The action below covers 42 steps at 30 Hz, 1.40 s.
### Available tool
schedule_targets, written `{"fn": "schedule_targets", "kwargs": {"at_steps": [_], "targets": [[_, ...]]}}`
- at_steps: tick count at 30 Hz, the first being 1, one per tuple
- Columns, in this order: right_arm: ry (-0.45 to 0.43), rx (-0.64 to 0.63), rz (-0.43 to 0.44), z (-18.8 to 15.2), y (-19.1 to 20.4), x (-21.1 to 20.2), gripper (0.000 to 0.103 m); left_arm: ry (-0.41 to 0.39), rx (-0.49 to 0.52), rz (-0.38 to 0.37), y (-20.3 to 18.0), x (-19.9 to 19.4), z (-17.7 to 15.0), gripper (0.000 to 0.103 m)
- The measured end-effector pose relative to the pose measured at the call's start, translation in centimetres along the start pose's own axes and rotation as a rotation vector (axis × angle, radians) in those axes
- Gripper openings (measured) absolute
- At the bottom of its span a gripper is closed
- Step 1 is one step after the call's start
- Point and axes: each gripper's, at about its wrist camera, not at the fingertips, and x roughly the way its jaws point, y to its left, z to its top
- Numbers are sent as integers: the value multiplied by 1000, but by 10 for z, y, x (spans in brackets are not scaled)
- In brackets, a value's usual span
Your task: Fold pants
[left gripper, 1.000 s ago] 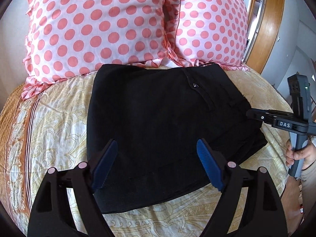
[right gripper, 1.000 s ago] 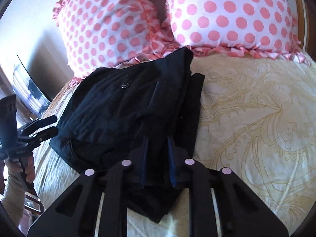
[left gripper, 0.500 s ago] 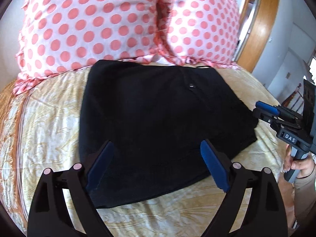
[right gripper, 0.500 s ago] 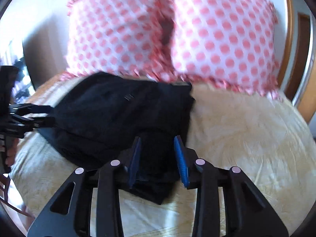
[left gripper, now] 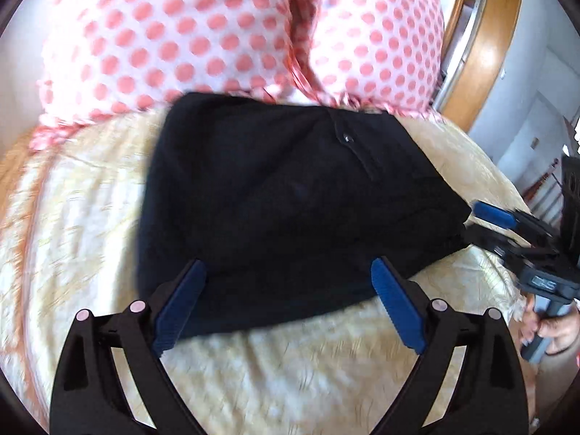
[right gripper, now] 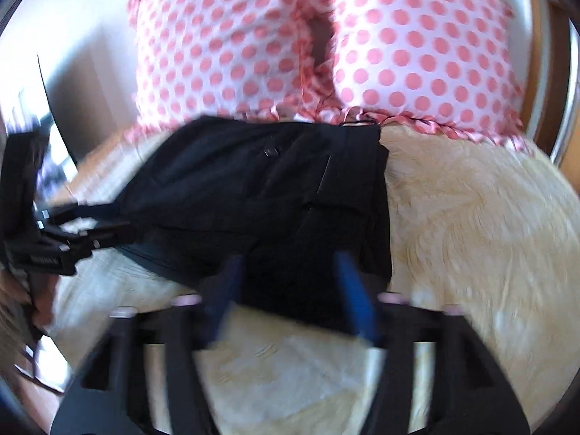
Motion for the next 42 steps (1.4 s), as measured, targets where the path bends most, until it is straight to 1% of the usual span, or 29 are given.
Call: {"fn": "schedule_targets", "kwargs": {"at_steps": [1, 3, 6, 8, 12, 19, 22, 23, 25, 26, 31, 42], "targets": [[3, 7, 10, -7, 3, -4, 83, -15, -4, 35, -1, -8, -6, 99], [24, 9, 17, -24, 14, -6, 83, -37, -20, 89, -1, -23, -21, 100], [48, 11, 10, -39, 27, -3, 83, -25, -44, 152, -2, -32, -42, 100], [48, 14, -8, -45, 35, 0, 83, -3, -49, 189, -4, -32, -53, 100], [50, -5, -52, -48, 49, 5, 83, 49, -77, 203, -6, -27, -66, 100], [65, -4, -150, -54, 57, 9, 83, 57, -90, 253, -13, -27, -74, 101], [76, 1, -171, -56, 57, 11, 90, 58, -100, 281, -15, -27, -76, 101], [87, -6, -186, -57, 59, 13, 95, 60, -98, 294, -16, -27, -77, 101], [93, -11, -213, -58, 62, 15, 102, 55, -91, 317, -19, -26, -78, 101], [97, 14, -216, -58, 60, 15, 102, 50, -102, 321, -18, -27, -79, 101], [105, 11, -222, -58, 61, 15, 102, 47, -107, 331, -19, -28, -80, 101], [97, 22, -237, -60, 62, 13, 102, 53, -72, 297, -16, -28, -80, 101]]}}
